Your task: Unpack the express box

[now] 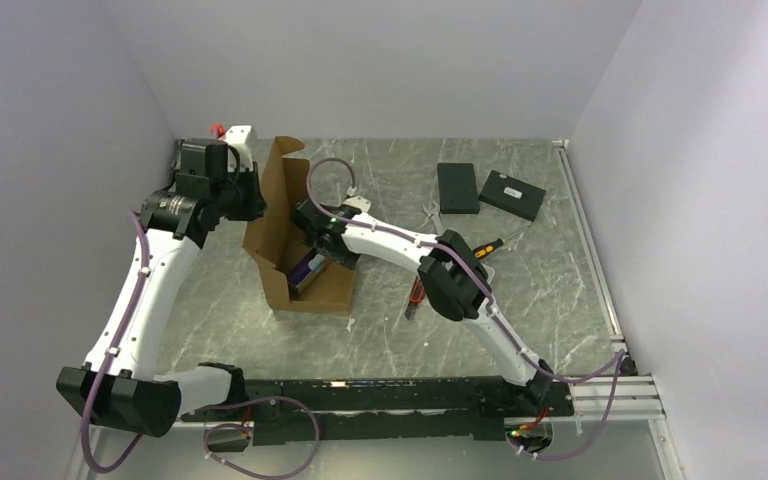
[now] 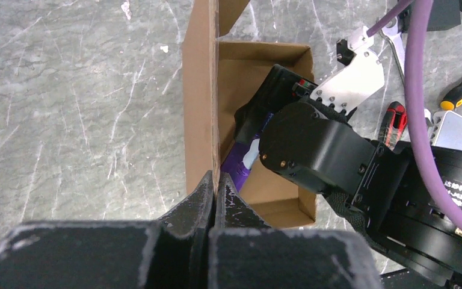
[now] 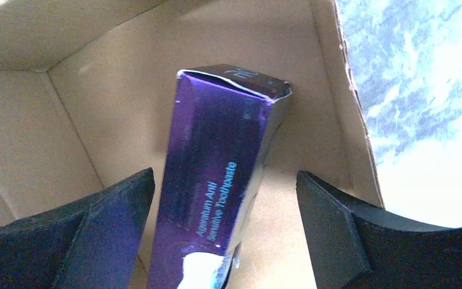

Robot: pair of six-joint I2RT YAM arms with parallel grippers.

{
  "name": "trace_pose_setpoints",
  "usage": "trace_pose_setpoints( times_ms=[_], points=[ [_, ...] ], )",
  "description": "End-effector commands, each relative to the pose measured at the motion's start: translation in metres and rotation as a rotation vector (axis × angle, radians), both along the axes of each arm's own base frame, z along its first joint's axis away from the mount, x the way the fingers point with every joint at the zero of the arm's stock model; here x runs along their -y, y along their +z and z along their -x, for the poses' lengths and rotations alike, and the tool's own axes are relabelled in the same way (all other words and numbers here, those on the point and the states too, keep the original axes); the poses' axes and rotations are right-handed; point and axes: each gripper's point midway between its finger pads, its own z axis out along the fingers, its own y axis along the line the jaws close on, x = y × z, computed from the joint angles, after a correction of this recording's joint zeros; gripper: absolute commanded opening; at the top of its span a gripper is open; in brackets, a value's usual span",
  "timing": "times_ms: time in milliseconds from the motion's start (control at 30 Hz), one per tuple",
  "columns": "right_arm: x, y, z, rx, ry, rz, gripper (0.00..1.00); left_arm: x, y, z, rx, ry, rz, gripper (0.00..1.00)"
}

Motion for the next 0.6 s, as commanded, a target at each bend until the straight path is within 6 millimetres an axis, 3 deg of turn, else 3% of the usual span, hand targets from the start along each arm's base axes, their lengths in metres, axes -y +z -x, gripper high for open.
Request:
trace_pose_setpoints(
  times_ms=[0,300,433,567],
  points=[
    [0.01,0.006,0.002,0.009,-0.069,0.038,0.87,-0.004,-0.009,0.011,-0.036,0.014,-0.014,0.0],
    [0.001,-0.007,-0.005,0.019,-0.058,0.056,0.76,-0.004,-0.011,0.011,-0.041,0.007,-0.014,0.0],
    [-0.006,-0.003,-0.006,0.031,-0.034,0.037,0.69,-0.005,-0.011,0.011,-0.039,0.009,-0.018,0.0],
    [-0.01,0.003,-0.007,0.041,-0.012,0.019,0.55,-0.006,-0.012,0.012,-0.04,0.012,-0.022,0.0]
  ],
)
